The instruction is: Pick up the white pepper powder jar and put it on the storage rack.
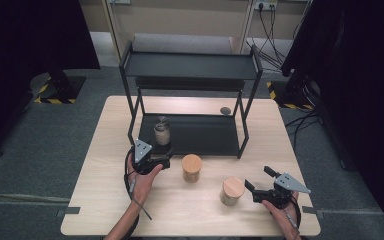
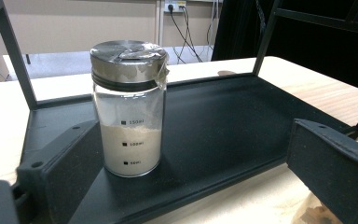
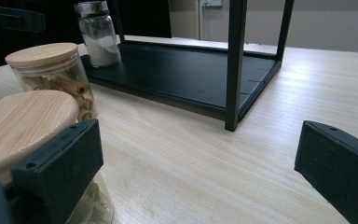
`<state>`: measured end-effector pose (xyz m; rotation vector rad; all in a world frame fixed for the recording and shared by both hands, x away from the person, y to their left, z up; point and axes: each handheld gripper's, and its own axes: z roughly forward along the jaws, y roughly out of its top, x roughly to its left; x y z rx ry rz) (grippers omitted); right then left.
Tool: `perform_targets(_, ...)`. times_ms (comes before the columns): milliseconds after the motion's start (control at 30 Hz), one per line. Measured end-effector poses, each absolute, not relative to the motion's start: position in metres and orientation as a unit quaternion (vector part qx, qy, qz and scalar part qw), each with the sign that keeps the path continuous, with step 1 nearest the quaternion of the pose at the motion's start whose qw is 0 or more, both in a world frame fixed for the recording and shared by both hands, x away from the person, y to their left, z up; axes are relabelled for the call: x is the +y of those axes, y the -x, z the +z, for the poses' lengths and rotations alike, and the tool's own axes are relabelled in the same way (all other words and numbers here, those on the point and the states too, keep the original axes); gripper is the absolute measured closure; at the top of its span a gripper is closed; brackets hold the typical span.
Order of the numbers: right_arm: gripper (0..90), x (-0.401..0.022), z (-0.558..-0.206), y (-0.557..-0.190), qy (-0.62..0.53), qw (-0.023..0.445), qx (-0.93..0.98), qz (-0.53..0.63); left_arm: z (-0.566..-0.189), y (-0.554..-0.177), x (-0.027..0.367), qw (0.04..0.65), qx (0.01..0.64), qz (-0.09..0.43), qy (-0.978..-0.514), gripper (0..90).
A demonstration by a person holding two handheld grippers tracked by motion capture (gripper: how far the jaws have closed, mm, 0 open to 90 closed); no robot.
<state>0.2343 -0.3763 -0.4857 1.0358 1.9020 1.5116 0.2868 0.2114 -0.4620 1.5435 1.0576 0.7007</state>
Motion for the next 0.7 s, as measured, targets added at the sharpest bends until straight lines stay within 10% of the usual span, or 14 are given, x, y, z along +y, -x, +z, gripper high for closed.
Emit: perform_targets(700, 1.2, -0.376, -0.486, -0.234, -0.381, 0.248, 0.697, 0.555, -0.466, -0.267, 0.214, 0.543, 0.440, 0.291, -0.654, 3.5)
